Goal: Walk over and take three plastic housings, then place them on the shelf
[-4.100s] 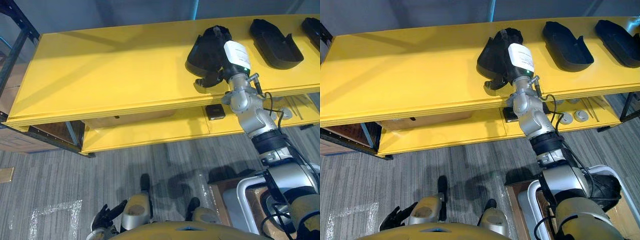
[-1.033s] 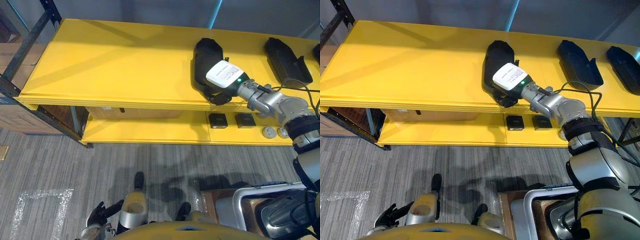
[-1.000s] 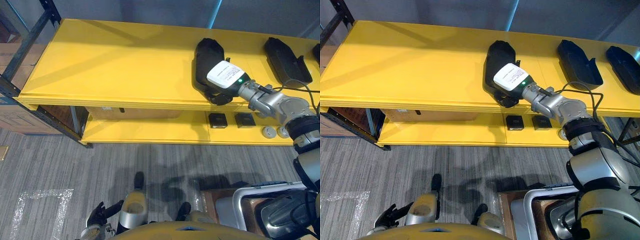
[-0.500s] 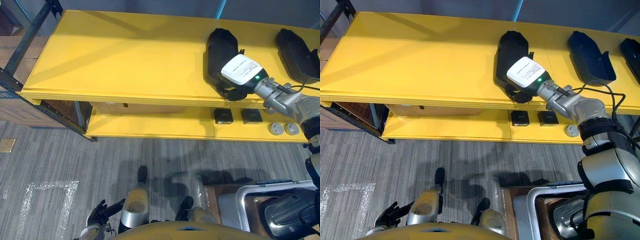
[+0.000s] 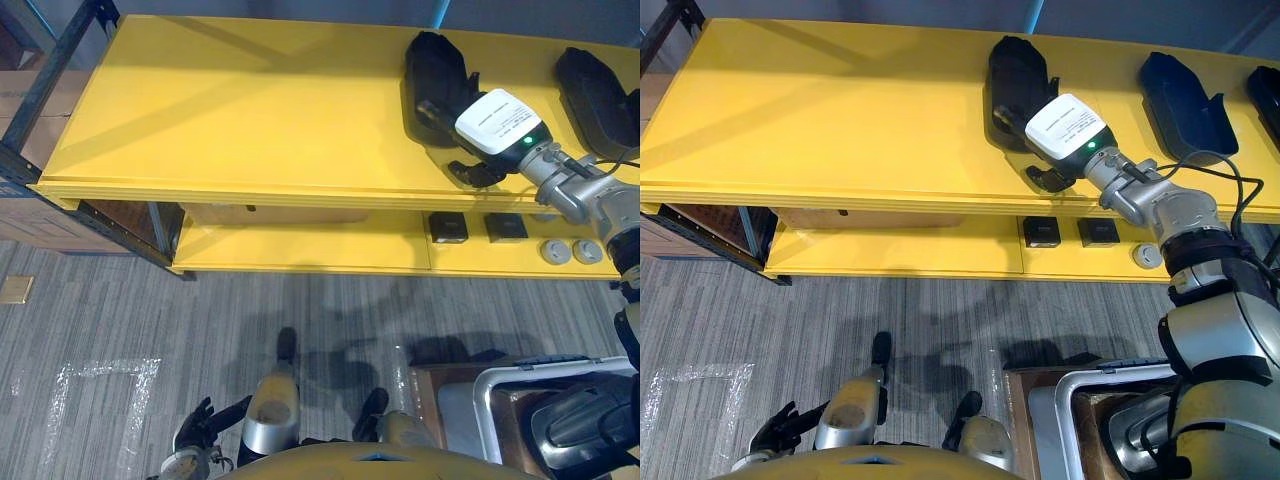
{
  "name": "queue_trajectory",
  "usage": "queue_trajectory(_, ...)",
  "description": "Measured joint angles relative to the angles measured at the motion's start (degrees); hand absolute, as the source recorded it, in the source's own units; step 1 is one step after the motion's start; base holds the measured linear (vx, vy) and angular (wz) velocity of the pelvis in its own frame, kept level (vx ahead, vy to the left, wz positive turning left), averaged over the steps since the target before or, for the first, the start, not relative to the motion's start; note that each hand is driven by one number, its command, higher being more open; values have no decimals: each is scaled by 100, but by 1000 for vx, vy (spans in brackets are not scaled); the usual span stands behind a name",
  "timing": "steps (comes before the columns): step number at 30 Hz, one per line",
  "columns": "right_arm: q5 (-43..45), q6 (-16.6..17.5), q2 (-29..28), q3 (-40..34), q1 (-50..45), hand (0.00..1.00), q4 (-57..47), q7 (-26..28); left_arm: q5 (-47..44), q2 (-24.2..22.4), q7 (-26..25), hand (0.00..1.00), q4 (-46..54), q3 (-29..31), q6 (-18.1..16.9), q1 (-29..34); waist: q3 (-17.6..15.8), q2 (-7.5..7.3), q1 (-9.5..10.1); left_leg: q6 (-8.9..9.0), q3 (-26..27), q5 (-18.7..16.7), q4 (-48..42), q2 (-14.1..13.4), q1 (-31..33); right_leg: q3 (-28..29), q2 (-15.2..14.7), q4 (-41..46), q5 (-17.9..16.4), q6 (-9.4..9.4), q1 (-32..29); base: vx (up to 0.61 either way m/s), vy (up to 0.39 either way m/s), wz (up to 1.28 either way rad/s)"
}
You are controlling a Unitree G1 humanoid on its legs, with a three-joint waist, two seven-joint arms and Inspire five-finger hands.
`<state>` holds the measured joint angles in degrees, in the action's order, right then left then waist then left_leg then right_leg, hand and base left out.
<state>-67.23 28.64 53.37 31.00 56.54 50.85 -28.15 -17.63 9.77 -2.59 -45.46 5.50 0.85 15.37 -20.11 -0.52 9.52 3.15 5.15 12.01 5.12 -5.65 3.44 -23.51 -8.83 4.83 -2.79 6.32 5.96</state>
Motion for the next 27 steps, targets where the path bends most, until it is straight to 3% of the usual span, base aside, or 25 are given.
queue_trajectory(8,-10,-22,1,-56,-1,100,58,24,0,0,3,100,0,0,0,30,0,0,-26,5,67,-8,1,-5,-64,54,4,-1,4,1,28,-1,-4,-3)
queue_trajectory(17,15,395,327,-137,-248,100,-225,30,6,-41,1,100,-55,35,2,97,15,-38,-66,36,93,-37,1,42,-152,73,0,-121,30,24,126,0,-7,-2)
queue_trajectory(20,202,449,469,-313,-517,100,-549,25,24,-67,-1,100,-157,137,3,109,41,-90,-164,50,101,-52,3,56,-195,69,1,-202,41,39,209,17,-18,-1)
queue_trajectory(22,932,443,476,-536,-705,100,-634,160,24,-79,-11,100,-242,193,0,110,73,-145,-253,54,116,-56,2,56,-201,82,0,-203,53,42,210,36,-27,-4)
queue_trajectory(24,2234,385,478,-752,-766,100,-729,789,22,-82,-53,100,-294,219,-17,110,88,-171,-338,55,149,-57,2,52,-218,113,0,-204,65,43,209,5,-20,-8)
queue_trajectory(25,2580,305,477,-853,-789,100,-815,962,22,-82,-68,100,-309,219,-33,110,89,-172,-347,55,161,-57,3,50,-228,128,0,-204,70,42,209,-18,-10,-14)
queue_trajectory(27,4118,-107,383,-1327,-852,100,-1164,1835,21,-85,-94,100,-358,220,-60,112,101,-176,-373,70,254,-70,5,31,-317,215,5,-216,92,35,219,-45,-9,-20)
